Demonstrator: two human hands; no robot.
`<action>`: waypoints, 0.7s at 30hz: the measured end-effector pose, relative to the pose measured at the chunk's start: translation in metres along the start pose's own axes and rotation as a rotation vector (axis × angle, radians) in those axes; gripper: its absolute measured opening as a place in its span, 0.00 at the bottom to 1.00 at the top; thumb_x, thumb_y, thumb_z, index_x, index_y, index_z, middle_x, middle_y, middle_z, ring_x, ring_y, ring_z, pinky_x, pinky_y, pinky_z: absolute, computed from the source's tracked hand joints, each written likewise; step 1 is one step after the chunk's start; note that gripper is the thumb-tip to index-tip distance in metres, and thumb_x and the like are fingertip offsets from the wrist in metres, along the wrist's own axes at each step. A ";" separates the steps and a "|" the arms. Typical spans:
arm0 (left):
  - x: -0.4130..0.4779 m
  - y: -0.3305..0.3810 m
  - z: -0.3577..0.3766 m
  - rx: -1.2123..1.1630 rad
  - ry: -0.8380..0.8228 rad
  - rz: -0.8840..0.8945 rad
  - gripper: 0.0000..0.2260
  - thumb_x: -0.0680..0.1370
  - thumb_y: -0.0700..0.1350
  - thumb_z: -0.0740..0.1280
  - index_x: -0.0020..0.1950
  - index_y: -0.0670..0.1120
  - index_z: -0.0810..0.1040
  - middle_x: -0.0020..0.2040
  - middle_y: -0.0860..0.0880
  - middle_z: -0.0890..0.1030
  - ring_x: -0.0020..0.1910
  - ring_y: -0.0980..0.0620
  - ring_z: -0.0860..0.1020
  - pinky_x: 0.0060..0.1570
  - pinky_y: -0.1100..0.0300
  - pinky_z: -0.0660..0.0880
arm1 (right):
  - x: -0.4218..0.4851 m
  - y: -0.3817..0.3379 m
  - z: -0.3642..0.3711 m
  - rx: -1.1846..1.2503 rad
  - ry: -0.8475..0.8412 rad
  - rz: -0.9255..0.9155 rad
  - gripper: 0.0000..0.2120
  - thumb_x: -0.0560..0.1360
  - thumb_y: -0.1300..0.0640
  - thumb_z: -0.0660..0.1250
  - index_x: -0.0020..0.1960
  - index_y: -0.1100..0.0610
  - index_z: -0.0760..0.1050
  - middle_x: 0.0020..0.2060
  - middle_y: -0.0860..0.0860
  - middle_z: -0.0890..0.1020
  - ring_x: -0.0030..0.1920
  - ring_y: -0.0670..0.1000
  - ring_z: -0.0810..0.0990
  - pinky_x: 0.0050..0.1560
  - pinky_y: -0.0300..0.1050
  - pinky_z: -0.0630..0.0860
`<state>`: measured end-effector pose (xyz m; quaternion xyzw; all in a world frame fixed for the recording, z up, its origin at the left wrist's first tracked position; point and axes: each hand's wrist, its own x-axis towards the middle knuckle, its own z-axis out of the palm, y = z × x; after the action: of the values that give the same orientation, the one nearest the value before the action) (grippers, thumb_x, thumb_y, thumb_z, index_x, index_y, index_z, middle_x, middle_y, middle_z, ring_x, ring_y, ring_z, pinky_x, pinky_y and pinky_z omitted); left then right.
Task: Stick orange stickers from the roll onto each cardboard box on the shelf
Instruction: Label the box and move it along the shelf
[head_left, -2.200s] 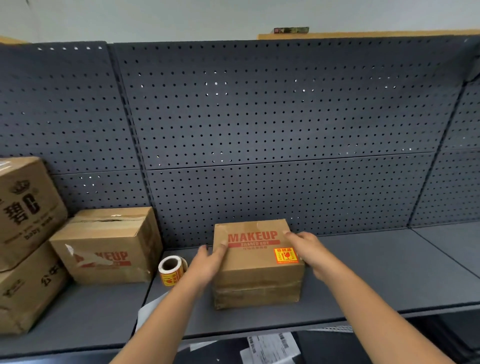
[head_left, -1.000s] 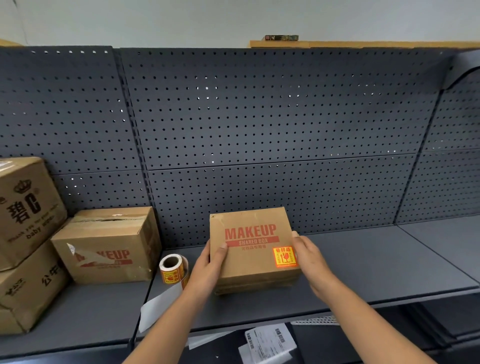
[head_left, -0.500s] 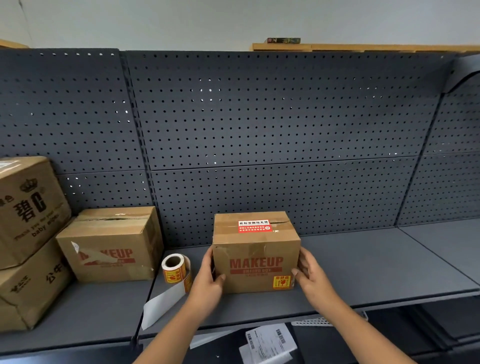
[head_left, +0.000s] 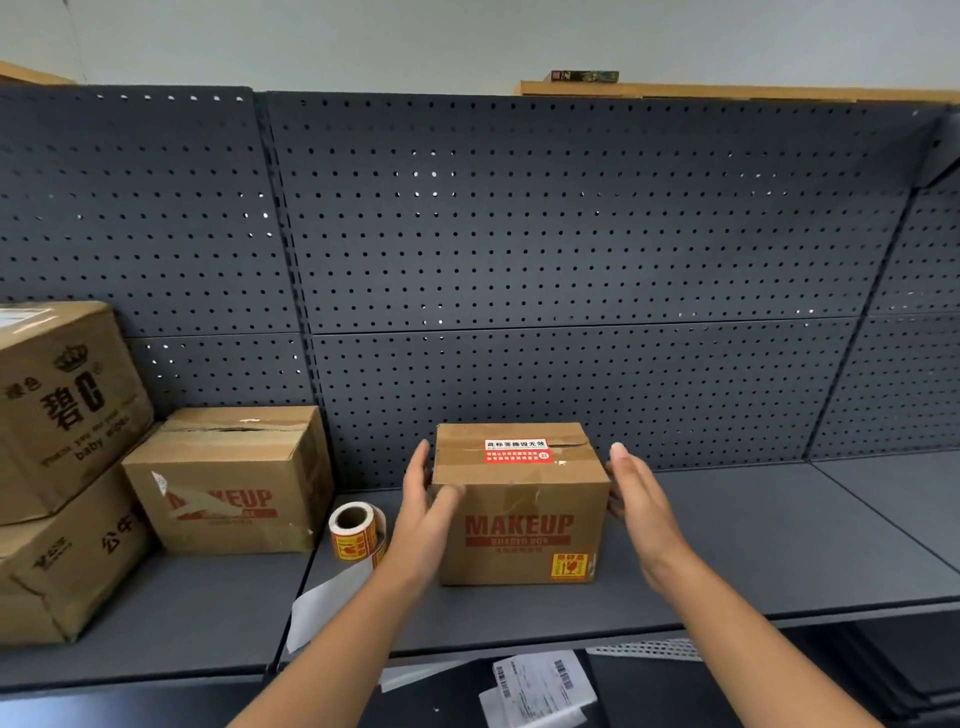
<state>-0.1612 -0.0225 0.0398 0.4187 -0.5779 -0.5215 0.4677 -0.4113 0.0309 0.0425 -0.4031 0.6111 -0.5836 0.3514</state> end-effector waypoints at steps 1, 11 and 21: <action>0.006 0.006 0.003 0.001 0.030 0.001 0.30 0.85 0.53 0.62 0.84 0.58 0.52 0.74 0.60 0.64 0.72 0.58 0.65 0.69 0.56 0.64 | 0.002 -0.007 0.004 0.023 0.012 0.019 0.26 0.81 0.31 0.57 0.68 0.47 0.74 0.59 0.43 0.82 0.62 0.44 0.78 0.61 0.46 0.74; 0.048 0.008 0.015 -0.029 0.152 -0.302 0.23 0.81 0.59 0.61 0.74 0.52 0.73 0.59 0.49 0.84 0.57 0.47 0.82 0.57 0.47 0.79 | 0.021 -0.011 0.025 0.077 0.065 0.165 0.21 0.85 0.39 0.57 0.61 0.52 0.80 0.51 0.51 0.86 0.52 0.50 0.84 0.43 0.44 0.76; 0.040 0.024 0.057 -0.064 0.150 -0.275 0.10 0.85 0.49 0.59 0.57 0.52 0.80 0.50 0.48 0.86 0.52 0.48 0.83 0.49 0.53 0.78 | 0.027 -0.013 -0.008 0.007 0.048 0.059 0.15 0.85 0.44 0.60 0.53 0.50 0.83 0.46 0.50 0.88 0.48 0.50 0.85 0.41 0.43 0.77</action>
<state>-0.2254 -0.0470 0.0673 0.5169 -0.4616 -0.5659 0.4467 -0.4287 0.0099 0.0567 -0.3697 0.6288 -0.5847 0.3550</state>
